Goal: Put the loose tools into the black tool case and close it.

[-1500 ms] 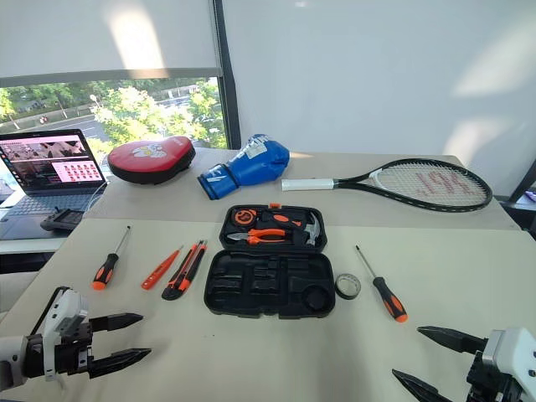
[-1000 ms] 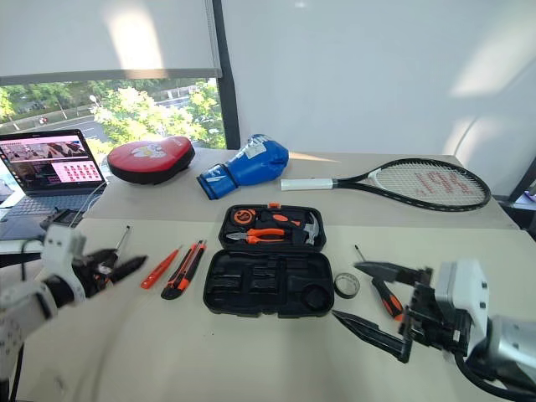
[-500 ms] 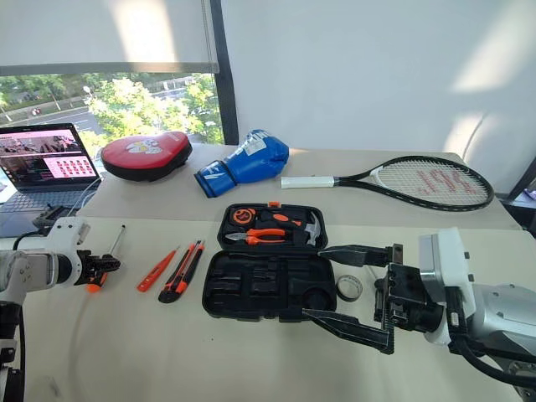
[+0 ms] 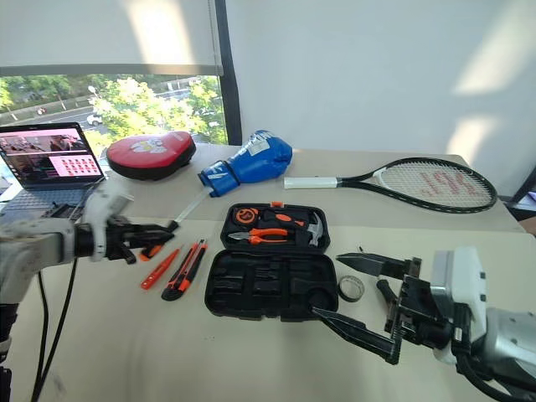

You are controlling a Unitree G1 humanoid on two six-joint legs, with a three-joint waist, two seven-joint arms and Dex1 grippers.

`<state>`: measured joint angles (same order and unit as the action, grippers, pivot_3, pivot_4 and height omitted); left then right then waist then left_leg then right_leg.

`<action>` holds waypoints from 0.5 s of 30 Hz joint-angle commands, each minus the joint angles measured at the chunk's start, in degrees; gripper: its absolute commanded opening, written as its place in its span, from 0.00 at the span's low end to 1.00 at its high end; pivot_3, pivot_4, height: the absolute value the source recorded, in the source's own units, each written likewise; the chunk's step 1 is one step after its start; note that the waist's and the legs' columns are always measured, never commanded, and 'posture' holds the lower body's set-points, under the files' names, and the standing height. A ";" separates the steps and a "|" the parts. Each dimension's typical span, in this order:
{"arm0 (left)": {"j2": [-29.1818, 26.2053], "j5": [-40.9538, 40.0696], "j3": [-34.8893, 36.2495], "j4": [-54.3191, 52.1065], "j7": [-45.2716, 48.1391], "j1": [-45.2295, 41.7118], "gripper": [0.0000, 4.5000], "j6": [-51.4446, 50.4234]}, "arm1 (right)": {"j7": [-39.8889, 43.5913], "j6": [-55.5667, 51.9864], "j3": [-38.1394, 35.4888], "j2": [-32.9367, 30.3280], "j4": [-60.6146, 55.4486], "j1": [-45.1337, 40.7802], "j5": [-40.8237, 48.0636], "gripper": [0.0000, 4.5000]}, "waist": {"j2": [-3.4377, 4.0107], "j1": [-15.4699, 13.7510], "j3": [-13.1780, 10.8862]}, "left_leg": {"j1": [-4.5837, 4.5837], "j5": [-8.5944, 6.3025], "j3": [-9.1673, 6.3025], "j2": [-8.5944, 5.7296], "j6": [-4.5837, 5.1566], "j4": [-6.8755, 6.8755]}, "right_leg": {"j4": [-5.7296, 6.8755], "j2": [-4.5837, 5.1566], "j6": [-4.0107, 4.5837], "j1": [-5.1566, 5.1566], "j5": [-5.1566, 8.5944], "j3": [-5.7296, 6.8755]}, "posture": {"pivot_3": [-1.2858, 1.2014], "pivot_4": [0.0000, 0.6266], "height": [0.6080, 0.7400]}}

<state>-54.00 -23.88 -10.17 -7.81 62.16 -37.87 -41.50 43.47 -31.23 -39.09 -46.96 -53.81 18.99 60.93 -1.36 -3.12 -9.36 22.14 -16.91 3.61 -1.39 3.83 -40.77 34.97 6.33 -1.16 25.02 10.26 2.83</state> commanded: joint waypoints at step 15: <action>24.53 31.12 -21.55 46.39 12.75 -22.93 0.16 40.62 | -0.35 17.84 -12.90 11.82 -6.19 32.03 -4.60 1.00 | 0.03 0.95 0.03 | 0.11 -0.40 0.21 0.05 1.54 -0.55 | 0.00 -0.09 -0.47 -0.05 0.07 -0.31 | 0.52 0.24 1.00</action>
<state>-30.26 5.40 -30.67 37.18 73.40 -61.20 -1.56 44.38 -17.40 -53.32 -34.41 -59.05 49.67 56.64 -1.33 -2.17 -9.32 22.25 -17.32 3.82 -1.33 5.38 -41.35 34.98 6.26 -1.81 24.96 10.43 2.52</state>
